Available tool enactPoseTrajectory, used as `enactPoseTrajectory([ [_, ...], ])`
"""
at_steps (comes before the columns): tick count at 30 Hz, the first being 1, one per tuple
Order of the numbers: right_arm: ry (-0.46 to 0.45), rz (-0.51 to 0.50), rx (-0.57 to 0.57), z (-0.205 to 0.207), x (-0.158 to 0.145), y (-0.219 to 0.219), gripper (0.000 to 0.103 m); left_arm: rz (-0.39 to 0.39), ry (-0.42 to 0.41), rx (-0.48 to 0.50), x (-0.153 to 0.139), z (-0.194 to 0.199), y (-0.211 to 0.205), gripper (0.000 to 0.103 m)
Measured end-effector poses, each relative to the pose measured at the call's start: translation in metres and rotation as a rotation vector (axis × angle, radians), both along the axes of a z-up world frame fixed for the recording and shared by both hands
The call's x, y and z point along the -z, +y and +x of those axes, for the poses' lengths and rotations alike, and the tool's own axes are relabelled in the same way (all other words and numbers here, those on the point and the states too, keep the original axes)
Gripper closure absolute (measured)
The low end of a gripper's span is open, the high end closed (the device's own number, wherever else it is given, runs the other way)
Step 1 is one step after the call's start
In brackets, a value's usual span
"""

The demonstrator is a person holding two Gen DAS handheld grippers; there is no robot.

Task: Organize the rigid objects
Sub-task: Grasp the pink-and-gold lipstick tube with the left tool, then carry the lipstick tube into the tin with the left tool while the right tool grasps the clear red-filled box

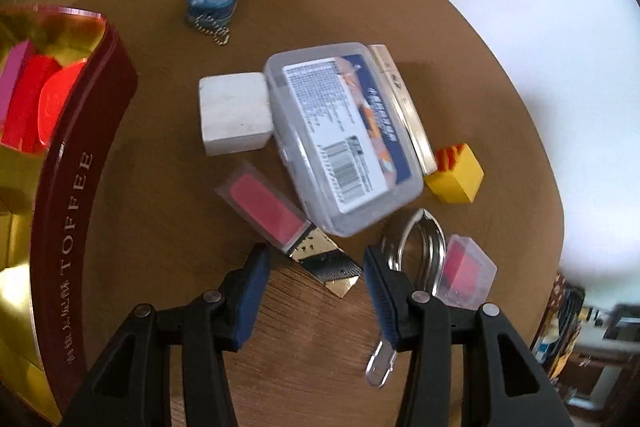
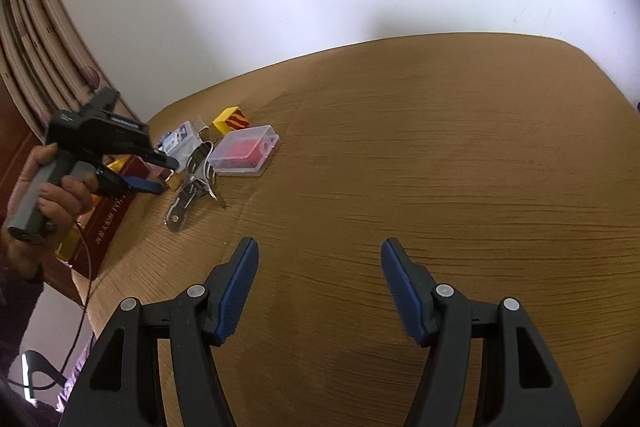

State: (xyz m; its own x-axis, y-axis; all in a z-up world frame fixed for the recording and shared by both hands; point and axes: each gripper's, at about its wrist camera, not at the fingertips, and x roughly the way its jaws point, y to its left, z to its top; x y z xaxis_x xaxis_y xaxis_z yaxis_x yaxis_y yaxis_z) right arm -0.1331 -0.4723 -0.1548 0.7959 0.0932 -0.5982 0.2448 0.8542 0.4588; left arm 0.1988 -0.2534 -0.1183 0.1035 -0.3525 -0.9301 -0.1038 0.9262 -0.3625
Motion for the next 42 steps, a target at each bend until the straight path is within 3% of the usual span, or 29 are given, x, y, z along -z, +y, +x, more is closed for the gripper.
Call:
enactPoseTrajectory([
  [4,-0.014,0.034,0.001,0.000,0.001,-0.004,0.041,0.059,-0.027,-0.033,-0.005,-0.002,0.005,0.054],
  [5,-0.017,0.044,0.007,-0.002,0.002,-0.006,0.040,0.071,-0.029,-0.042,-0.005,-0.003,0.008,0.066],
  [7,-0.025,0.058,0.011,-0.003,0.002,-0.008,0.038,0.090,-0.024,-0.047,-0.004,-0.008,0.015,0.078],
  [13,-0.021,0.060,0.016,-0.003,0.003,-0.008,0.033,0.062,-0.033,-0.040,-0.006,-0.019,0.035,0.081],
  [19,-0.010,0.064,0.023,-0.002,0.004,-0.009,0.032,0.076,-0.072,0.035,-0.009,-0.034,0.039,0.082],
  [24,0.003,0.035,-0.009,0.004,0.001,-0.003,0.032,0.089,-0.112,0.119,-0.009,-0.074,0.038,0.082],
  [27,-0.007,-0.078,-0.102,0.017,-0.017,0.010,0.032,0.101,-0.142,0.182,-0.010,-0.094,0.037,0.082],
  [31,-0.053,-0.315,-0.277,0.051,-0.051,0.026,0.035,0.117,-0.171,0.235,-0.008,-0.119,0.038,0.083],
  [33,-0.028,-0.421,-0.436,0.082,-0.058,0.028,0.038,0.124,-0.180,0.263,-0.008,-0.126,0.038,0.083],
  [35,0.014,-0.480,-0.528,0.108,-0.061,0.028,0.039,0.140,-0.195,0.276,-0.007,-0.127,0.030,0.083],
  [42,0.160,-0.531,-0.856,0.184,-0.059,0.040,0.040,0.145,-0.202,0.310,0.000,-0.138,0.003,0.083],
])
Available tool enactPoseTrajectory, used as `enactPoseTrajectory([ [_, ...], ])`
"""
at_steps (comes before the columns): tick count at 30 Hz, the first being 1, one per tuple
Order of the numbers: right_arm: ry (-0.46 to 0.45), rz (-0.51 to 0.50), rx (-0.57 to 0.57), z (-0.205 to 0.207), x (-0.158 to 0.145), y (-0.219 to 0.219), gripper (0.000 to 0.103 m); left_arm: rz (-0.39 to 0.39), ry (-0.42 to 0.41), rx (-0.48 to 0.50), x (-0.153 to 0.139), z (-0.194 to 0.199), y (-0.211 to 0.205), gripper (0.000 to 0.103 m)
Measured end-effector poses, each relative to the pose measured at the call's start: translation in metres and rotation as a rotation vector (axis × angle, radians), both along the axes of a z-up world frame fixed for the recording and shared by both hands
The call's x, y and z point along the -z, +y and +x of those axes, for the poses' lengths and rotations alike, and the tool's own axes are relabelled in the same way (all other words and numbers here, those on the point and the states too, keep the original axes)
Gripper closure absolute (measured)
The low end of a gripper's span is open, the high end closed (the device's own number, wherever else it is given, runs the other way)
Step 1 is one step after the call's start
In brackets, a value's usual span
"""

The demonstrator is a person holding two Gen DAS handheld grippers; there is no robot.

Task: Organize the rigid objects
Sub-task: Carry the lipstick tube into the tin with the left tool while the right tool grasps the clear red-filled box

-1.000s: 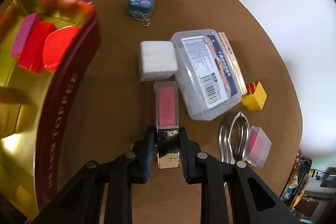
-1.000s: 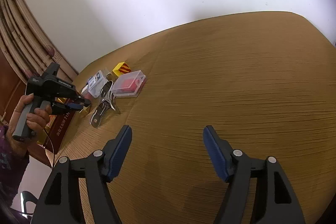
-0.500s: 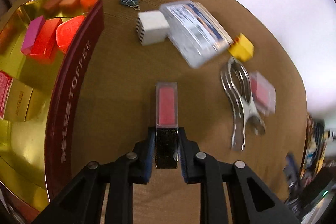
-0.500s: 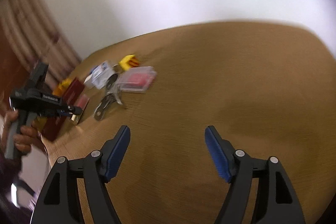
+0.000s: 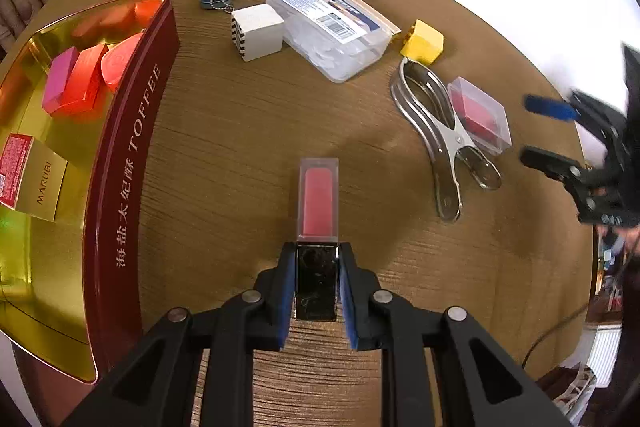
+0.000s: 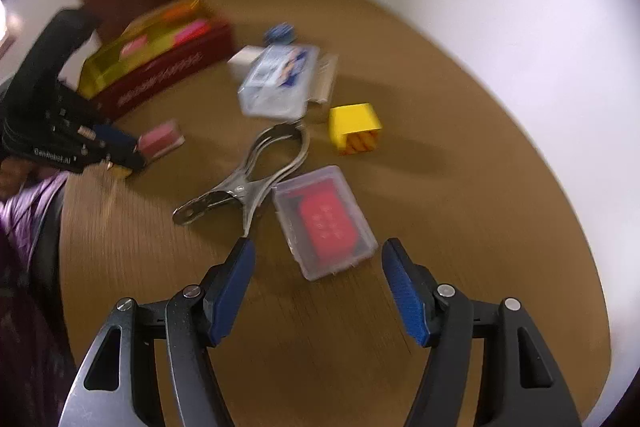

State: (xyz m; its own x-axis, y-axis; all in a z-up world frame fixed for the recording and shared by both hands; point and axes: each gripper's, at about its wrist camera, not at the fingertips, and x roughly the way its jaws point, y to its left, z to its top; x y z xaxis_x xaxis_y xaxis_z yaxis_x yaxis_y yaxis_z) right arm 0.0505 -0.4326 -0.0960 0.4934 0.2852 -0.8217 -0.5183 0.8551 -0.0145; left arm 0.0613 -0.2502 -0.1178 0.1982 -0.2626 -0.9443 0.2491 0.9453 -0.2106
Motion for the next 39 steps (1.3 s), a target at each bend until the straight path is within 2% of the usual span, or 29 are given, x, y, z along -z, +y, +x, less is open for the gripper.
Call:
enactPoseTrajectory([
  [2,0.034,-0.070,-0.046,0.015,0.010,0.009,0.040,0.006,0.000,0.008,-0.001,-0.002,-0.007,0.083],
  [7,0.103,-0.138,-0.130,0.040,0.030,0.023,0.041,0.004,0.011,0.021,0.000,0.002,-0.010,0.083],
  [8,0.106,-0.150,-0.136,0.045,0.031,0.026,0.041,0.003,0.013,0.017,0.008,0.013,-0.024,0.083],
  [13,0.158,-0.149,-0.158,0.064,0.040,0.034,0.042,0.001,0.017,0.027,0.009,0.021,-0.013,0.083],
  [16,0.183,-0.119,-0.129,0.065,0.042,0.031,0.051,0.004,0.011,0.027,0.003,0.022,-0.005,0.083],
  [23,0.121,-0.065,0.086,0.038,0.043,0.018,0.052,-0.005,-0.013,0.027,-0.009,0.016,0.006,0.083],
  [30,0.079,0.095,0.373,-0.014,0.037,-0.040,0.052,-0.018,-0.059,0.051,-0.032,0.006,0.013,0.083],
  [35,0.029,0.222,0.474,-0.052,0.016,-0.056,0.052,-0.037,-0.112,0.045,-0.059,-0.001,0.029,0.083],
  [39,-0.014,0.322,0.498,-0.088,-0.003,-0.041,0.052,-0.035,-0.152,0.001,-0.080,0.000,0.062,0.083],
])
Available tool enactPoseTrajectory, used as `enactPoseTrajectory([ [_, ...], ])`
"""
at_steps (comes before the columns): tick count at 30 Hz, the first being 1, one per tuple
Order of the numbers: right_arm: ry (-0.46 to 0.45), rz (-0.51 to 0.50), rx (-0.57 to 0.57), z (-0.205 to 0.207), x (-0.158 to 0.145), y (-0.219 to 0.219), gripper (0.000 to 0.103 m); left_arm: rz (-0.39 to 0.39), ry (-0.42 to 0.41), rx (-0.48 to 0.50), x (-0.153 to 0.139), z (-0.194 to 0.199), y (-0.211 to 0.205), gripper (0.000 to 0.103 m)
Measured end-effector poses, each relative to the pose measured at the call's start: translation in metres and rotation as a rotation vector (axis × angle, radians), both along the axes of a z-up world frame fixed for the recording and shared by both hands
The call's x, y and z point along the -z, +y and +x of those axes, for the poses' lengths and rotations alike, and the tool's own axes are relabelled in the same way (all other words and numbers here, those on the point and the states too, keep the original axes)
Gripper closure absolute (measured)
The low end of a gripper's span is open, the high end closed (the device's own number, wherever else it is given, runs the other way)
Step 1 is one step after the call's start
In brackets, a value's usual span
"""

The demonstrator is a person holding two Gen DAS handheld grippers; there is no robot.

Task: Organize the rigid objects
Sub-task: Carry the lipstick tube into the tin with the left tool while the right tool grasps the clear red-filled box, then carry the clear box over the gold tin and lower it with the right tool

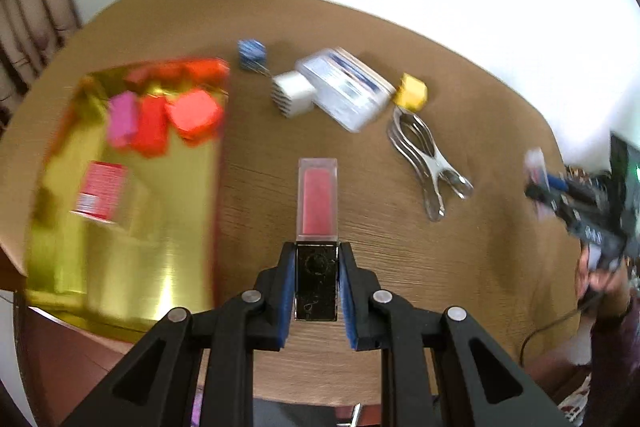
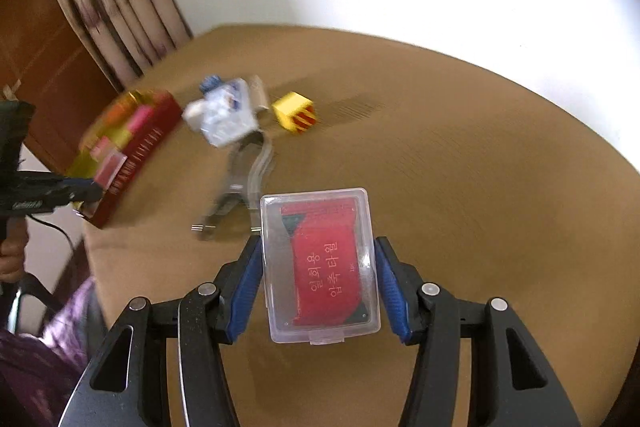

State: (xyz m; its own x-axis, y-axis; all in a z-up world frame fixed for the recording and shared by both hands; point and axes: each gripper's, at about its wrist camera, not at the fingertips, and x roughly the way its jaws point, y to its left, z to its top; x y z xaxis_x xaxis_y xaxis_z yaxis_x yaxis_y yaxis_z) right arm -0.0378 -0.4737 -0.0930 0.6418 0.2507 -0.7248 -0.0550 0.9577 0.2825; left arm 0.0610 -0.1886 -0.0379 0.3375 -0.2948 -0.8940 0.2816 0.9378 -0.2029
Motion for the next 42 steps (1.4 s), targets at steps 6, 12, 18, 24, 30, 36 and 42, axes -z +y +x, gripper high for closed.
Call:
enactPoseTrajectory([
  [6,-0.072,0.111,-0.022,-0.012,-0.016,0.047,0.052,0.098,-0.096,-0.074,-0.035,0.033,0.072,0.083],
  [12,-0.079,0.158,-0.049,-0.004,-0.014,0.089,0.052,0.190,-0.070,-0.060,-0.013,0.087,0.112,0.083],
  [18,-0.064,0.168,-0.044,-0.005,-0.015,0.103,0.052,0.227,-0.034,-0.016,0.017,0.116,0.122,0.083],
  [24,-0.072,0.191,-0.045,-0.006,-0.024,0.108,0.052,0.330,-0.027,-0.040,0.042,0.128,0.124,0.082],
  [30,-0.096,0.217,-0.077,0.010,-0.042,0.126,0.052,0.331,-0.097,-0.040,0.038,0.121,0.119,0.075],
  [36,-0.131,0.253,-0.194,0.049,-0.076,0.181,0.052,0.174,-0.201,-0.165,-0.006,0.076,0.140,0.075],
  [42,-0.048,0.349,-0.248,0.129,-0.078,0.251,0.052,0.123,-0.291,-0.424,-0.020,-0.003,0.173,0.061],
])
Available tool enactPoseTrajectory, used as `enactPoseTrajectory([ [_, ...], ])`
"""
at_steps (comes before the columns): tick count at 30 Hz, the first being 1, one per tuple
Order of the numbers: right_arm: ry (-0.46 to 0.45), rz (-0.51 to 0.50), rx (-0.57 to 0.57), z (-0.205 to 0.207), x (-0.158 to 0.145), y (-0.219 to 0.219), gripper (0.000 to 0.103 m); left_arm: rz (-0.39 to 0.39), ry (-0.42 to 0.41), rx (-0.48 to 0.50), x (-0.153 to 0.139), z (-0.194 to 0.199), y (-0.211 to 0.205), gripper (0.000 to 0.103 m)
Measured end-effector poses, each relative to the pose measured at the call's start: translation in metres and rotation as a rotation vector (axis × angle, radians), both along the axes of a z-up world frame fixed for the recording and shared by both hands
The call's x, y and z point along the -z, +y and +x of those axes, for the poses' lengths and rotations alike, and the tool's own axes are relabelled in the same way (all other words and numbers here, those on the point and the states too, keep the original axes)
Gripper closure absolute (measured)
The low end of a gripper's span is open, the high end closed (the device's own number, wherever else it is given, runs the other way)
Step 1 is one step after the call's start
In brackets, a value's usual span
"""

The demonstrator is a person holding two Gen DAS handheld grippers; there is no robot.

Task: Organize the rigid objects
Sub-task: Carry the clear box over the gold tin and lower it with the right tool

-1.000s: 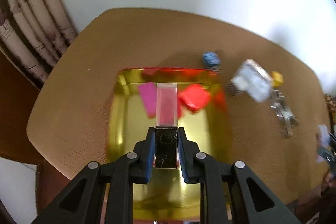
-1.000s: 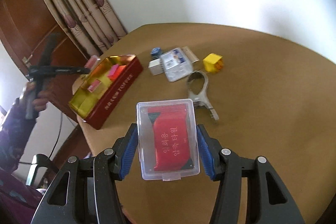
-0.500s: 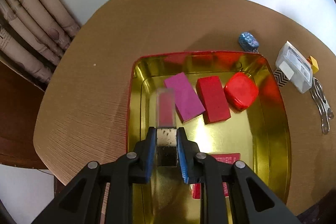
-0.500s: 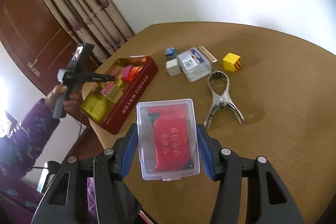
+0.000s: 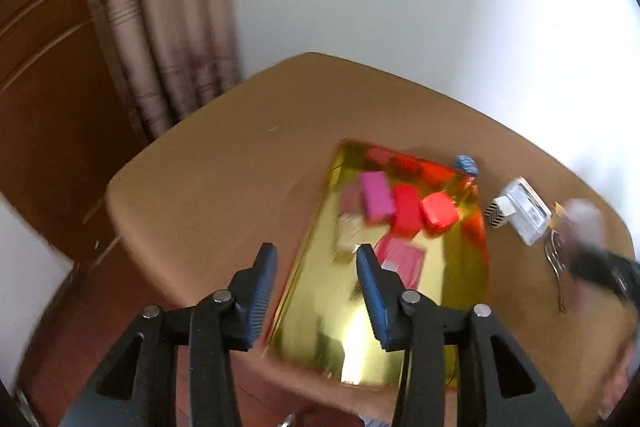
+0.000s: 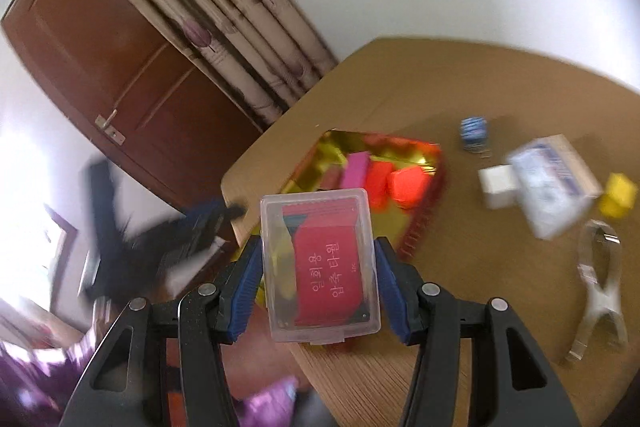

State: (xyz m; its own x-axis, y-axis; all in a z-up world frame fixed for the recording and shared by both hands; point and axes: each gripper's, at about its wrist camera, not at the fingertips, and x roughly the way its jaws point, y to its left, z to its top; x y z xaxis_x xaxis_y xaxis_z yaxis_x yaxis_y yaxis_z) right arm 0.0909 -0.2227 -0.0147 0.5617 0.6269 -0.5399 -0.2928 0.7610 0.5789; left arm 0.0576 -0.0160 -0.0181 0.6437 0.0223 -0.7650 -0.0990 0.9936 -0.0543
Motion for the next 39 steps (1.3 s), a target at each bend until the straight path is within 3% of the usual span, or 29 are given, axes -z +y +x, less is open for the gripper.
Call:
enactPoseTrajectory([
  [7,0.089,-0.095,0.033,0.057,0.021,0.050,0.052,-0.011,-0.047,-0.102,0.017,-0.032,0.033,0.061],
  [13,0.133,-0.140,0.122,0.074,0.032,0.056,0.052,-0.066,-0.056,-0.132,0.016,-0.041,0.054,0.061],
  [26,0.179,-0.281,0.217,0.085,0.055,0.067,0.050,0.017,-0.063,-0.066,0.018,-0.036,0.037,0.061],
  [30,0.148,-0.298,0.236,0.078,0.051,0.069,0.048,0.026,-0.052,-0.047,0.020,-0.036,0.033,0.061],
  [33,0.085,-0.231,0.262,0.061,0.037,0.058,0.048,0.039,-0.030,-0.019,0.024,-0.033,0.026,0.061],
  [36,-0.016,-0.146,0.317,0.026,0.019,0.038,0.048,0.063,-0.043,-0.006,0.023,-0.036,0.021,0.061],
  [39,-0.104,-0.129,0.402,-0.020,0.010,0.011,0.044,0.065,-0.046,0.009,0.023,-0.038,0.018,0.061],
])
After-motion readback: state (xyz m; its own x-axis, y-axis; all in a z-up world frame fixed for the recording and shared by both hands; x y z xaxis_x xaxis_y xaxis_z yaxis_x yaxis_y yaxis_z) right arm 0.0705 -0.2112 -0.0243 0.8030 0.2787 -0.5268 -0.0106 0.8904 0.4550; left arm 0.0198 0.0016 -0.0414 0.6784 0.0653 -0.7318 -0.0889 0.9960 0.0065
